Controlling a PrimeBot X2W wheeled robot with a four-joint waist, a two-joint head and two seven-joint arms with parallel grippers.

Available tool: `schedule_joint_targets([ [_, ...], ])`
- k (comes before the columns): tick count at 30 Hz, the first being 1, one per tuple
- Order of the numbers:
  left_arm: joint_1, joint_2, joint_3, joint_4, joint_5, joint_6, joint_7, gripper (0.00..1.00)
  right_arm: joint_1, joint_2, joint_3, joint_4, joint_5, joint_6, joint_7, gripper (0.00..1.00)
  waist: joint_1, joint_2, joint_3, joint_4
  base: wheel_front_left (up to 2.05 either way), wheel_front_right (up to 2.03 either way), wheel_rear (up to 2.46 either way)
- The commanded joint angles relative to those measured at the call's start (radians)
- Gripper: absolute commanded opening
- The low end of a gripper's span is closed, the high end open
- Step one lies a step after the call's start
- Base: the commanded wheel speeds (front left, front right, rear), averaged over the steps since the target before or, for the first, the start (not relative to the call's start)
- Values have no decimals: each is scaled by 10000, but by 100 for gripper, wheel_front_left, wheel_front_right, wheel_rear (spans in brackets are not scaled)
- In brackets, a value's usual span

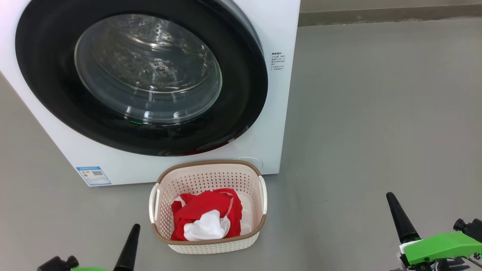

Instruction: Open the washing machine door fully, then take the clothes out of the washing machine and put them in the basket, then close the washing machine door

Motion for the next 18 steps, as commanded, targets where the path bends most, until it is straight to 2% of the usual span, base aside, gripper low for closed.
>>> schedule_joint_targets([
  [1, -529, 46, 403, -165, -338, -144, 93, 0, -576, -163, 75, -209, 379, -6, 96, 0, 0, 0, 3, -2, 0, 0, 0],
  [18, -740, -138, 966, 30, -1961, -582, 471, 0, -876, -181, -92, -78, 2136, -8, 418, 0, 0, 0, 25, -22, 0, 0, 0],
])
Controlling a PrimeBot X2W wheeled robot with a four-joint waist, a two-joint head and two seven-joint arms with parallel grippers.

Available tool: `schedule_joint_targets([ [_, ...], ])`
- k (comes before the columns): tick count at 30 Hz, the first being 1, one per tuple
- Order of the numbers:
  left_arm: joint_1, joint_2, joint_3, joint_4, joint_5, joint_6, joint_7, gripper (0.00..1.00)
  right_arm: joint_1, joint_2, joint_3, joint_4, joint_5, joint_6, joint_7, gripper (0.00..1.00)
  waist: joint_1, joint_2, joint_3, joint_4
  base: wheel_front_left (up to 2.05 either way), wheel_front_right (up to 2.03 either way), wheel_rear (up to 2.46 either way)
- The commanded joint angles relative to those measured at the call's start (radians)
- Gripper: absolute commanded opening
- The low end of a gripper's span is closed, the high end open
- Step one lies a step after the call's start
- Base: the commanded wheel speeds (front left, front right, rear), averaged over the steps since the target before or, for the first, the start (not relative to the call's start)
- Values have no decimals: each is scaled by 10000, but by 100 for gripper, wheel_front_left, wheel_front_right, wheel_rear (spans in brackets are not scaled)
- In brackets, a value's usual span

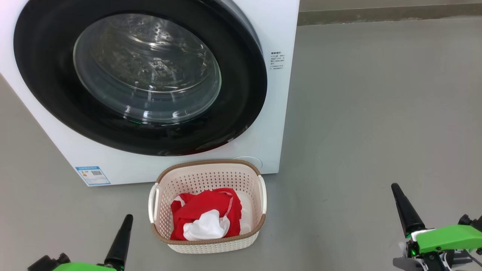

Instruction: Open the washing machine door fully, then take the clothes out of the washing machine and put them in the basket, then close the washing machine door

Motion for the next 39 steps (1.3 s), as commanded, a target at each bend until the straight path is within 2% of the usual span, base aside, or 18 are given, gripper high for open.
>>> schedule_joint_targets([
  [1, -443, 57, 391, -167, -271, -164, 58, 0, -543, -163, 131, -247, 292, -6, 95, 0, 0, 0, 1, -1, 0, 0, 0],
  [16, -641, -120, 925, 16, -1783, -574, 417, 0, -825, -173, -34, -124, 1929, -7, 403, 0, 0, 0, 22, -20, 0, 0, 0],
  [39, -652, -167, 1000, 23, -1774, -585, 475, 0, -840, -116, -120, -116, 1905, -7, 476, 0, 0, 0, 22, -20, 0, 0, 0],
])
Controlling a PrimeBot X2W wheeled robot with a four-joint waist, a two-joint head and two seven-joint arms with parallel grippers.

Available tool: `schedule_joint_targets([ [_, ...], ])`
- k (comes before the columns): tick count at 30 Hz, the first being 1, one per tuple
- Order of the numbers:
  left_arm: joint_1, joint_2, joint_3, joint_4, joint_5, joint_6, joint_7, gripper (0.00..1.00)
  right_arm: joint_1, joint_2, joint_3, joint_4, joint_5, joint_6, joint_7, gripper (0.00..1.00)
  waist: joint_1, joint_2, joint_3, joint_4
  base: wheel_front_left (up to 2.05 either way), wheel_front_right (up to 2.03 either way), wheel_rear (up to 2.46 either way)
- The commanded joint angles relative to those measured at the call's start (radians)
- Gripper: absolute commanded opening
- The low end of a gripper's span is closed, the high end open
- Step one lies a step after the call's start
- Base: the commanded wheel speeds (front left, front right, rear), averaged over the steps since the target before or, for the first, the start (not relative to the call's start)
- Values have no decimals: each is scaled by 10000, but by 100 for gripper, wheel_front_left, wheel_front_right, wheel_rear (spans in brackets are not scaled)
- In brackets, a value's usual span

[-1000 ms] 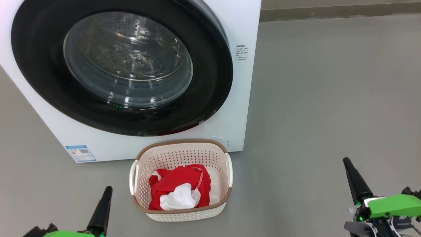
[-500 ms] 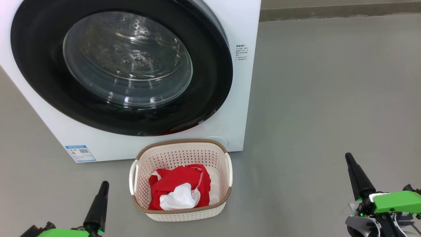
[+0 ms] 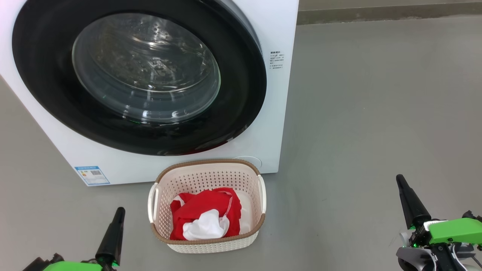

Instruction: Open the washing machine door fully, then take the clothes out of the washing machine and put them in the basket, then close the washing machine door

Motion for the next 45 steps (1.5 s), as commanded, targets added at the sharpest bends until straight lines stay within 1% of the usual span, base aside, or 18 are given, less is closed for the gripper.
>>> schedule_joint_targets([
  [1, -402, 103, 358, -201, -6, -69, 44, 0, -415, -108, 178, -248, 1, -6, 43, 0, -1, 0, 0, 0, 0, 0, 0],
  [45, -409, 48, 438, -198, 61, -69, 108, 0, -425, -32, 70, -241, -90, -6, 131, 0, -1, 0, 0, 0, 0, 0, 0],
])
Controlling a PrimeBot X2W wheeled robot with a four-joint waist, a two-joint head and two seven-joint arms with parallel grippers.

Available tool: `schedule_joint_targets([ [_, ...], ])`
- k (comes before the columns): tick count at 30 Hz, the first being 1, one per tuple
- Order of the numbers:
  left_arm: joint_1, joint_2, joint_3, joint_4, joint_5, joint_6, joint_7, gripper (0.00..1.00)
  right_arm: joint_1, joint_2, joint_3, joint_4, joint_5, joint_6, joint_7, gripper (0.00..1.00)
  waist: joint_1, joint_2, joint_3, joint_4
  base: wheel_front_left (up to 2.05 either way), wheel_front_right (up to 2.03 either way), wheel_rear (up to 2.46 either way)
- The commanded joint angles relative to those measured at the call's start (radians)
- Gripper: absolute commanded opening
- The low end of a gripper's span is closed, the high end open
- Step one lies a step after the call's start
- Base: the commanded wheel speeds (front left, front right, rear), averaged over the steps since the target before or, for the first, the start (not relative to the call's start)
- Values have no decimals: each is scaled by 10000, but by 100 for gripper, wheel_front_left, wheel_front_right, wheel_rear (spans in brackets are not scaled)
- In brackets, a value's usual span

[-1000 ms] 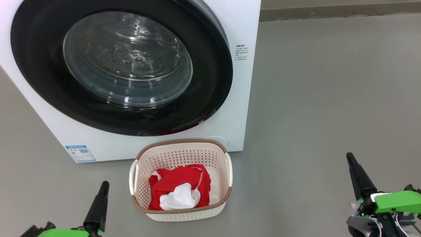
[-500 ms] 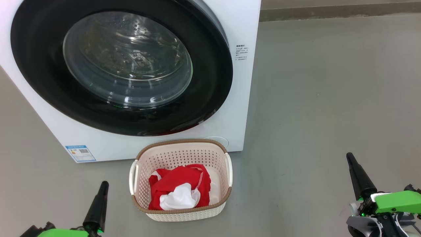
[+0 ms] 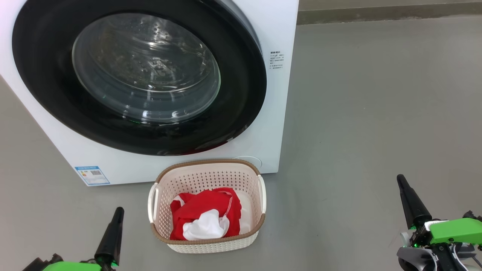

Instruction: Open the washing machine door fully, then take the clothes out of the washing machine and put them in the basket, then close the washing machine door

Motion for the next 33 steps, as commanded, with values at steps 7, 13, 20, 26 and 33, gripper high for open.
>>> schedule_joint_targets([
  [7, -410, 81, 369, -200, 58, -69, 100, 0, -425, -67, 156, -244, -78, -6, 66, 0, 0, 0, 0, 0, 0, 0, 0],
  [13, -411, 76, 376, -200, 64, -69, 106, 0, -426, -59, 146, -244, -87, -6, 75, 0, -1, 0, 0, 0, 0, 0, 0],
  [20, -412, 71, 384, -200, 70, -69, 113, 0, -427, -52, 135, -243, -96, -6, 84, 0, -1, 0, 0, 0, 0, 0, 0],
  [26, -412, 66, 391, -200, 76, -69, 118, 0, -428, -45, 126, -242, -103, -6, 91, 0, -1, 0, 0, 0, 0, 0, 0],
  [33, -413, 61, 397, -199, 81, -69, 123, 0, -429, -39, 116, -242, -111, -6, 98, 0, -1, 0, 0, 0, 0, 0, 0],
])
